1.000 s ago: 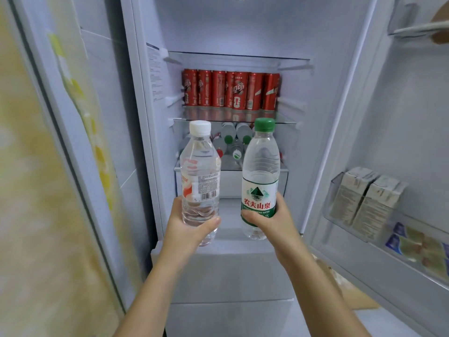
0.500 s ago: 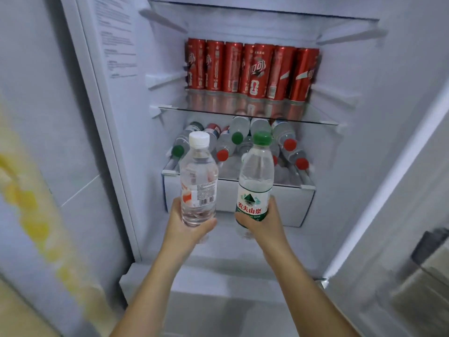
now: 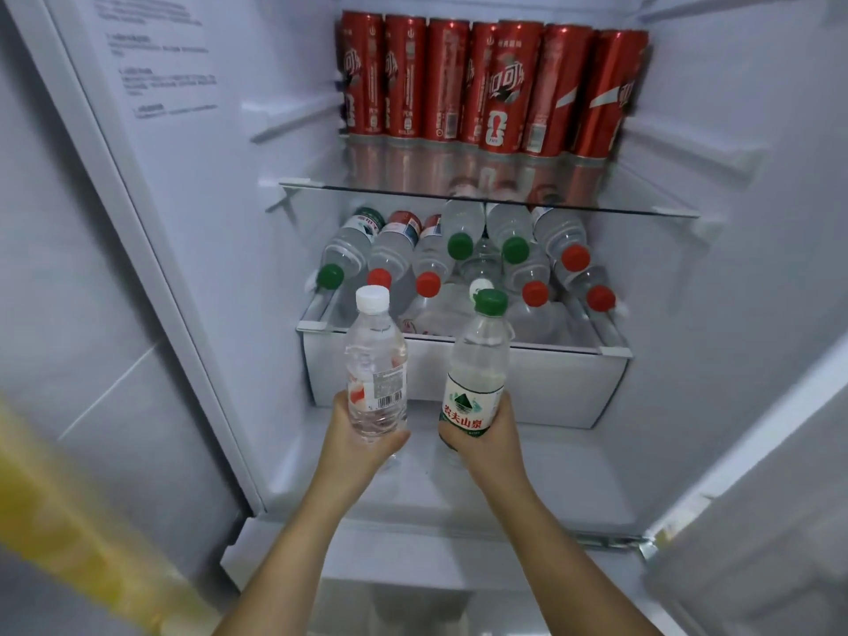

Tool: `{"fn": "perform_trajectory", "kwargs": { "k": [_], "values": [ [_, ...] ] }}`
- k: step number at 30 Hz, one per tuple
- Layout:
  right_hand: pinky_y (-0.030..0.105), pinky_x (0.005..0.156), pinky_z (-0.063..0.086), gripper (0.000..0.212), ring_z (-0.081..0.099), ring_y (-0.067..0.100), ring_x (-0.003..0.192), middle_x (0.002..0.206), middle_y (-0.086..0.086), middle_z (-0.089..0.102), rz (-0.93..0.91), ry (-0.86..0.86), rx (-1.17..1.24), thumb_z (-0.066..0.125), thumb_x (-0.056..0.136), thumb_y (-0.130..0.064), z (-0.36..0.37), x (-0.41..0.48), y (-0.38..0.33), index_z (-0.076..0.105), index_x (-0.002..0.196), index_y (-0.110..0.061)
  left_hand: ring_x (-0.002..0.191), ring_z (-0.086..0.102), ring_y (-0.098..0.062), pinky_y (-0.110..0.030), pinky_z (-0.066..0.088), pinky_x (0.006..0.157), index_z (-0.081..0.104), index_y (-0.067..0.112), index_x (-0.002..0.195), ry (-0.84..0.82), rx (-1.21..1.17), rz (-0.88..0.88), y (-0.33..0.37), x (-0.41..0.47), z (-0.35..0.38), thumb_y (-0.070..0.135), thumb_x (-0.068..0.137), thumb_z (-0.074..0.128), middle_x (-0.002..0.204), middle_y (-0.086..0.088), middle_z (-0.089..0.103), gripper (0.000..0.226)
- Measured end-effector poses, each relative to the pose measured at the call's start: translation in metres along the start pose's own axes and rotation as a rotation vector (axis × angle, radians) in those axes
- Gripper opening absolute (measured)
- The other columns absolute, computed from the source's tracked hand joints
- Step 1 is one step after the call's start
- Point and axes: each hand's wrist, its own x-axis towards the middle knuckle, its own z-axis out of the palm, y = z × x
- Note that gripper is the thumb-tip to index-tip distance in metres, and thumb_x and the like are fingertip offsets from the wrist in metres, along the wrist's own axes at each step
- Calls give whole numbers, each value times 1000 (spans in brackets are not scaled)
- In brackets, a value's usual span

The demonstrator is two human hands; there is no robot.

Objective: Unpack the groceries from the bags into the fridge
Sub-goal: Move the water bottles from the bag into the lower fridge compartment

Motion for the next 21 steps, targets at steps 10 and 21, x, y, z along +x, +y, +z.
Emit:
{"fn": "perform_trajectory", "kwargs": {
  "k": [10, 21],
  "values": [
    [22, 70, 54, 55, 64, 9, 91, 101, -3, 63, -21, 14, -37, 80, 71, -1, 13, 5, 11, 48, 109, -23, 98, 66, -16, -32, 54, 86, 42, 17, 119, -128, 29, 4, -15, 23, -10, -3, 69, 82, 109, -3, 65, 67],
    [25, 88, 50, 68, 55, 8, 111, 122, -8, 52, -212, 80, -111, 84, 65, -33, -2, 3, -22, 44, 119, -44, 106, 53, -12, -28, 45, 90, 42, 26, 113, 92, 125, 174, 8, 18, -21, 27, 72, 82, 111, 9, 51, 57]
  ]
}}
